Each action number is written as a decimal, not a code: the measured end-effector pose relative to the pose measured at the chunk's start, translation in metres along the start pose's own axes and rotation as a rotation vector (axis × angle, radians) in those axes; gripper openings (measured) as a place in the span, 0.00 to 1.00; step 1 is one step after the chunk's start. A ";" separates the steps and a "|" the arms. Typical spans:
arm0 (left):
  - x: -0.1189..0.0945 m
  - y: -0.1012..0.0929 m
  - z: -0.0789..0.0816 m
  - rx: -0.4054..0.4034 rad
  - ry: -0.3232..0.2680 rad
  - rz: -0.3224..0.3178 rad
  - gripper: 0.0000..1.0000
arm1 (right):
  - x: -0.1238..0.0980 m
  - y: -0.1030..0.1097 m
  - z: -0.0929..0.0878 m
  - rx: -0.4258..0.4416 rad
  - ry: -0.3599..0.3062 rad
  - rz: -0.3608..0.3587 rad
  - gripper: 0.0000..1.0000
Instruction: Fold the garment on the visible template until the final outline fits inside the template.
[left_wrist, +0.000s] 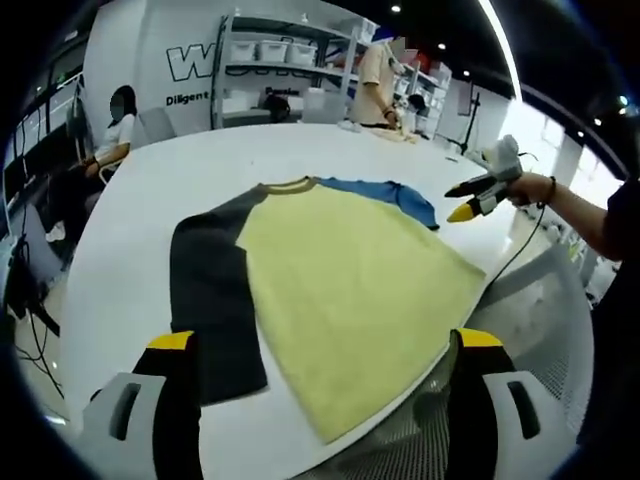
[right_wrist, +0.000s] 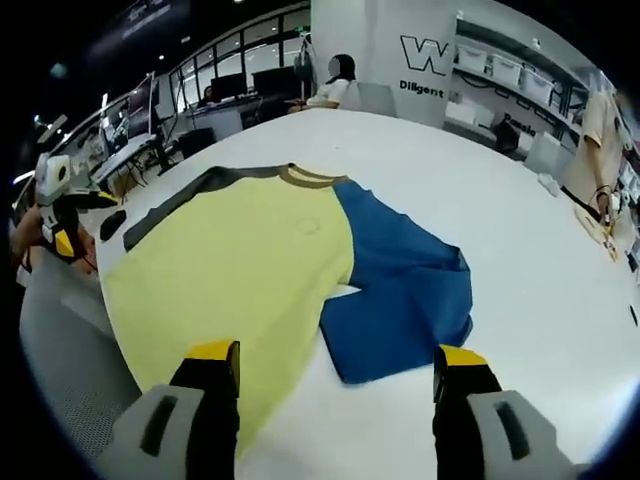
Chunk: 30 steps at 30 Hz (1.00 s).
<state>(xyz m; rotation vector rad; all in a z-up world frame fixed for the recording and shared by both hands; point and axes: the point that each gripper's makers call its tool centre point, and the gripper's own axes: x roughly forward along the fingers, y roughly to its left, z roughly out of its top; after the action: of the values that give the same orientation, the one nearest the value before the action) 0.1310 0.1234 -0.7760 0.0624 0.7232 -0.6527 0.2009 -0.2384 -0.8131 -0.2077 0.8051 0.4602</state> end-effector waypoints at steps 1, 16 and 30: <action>0.000 0.000 0.000 0.000 -0.002 0.001 0.99 | 0.002 -0.003 0.000 -0.005 -0.005 0.001 0.75; 0.000 0.002 0.006 0.000 -0.024 0.011 0.99 | 0.028 -0.016 -0.017 -0.074 0.045 0.020 0.54; -0.004 0.008 0.001 -0.027 -0.026 0.037 0.99 | 0.040 -0.016 -0.034 -0.134 0.122 0.027 0.22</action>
<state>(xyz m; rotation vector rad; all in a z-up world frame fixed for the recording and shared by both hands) 0.1342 0.1313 -0.7737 0.0429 0.7044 -0.6070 0.2105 -0.2515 -0.8660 -0.3524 0.8978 0.5320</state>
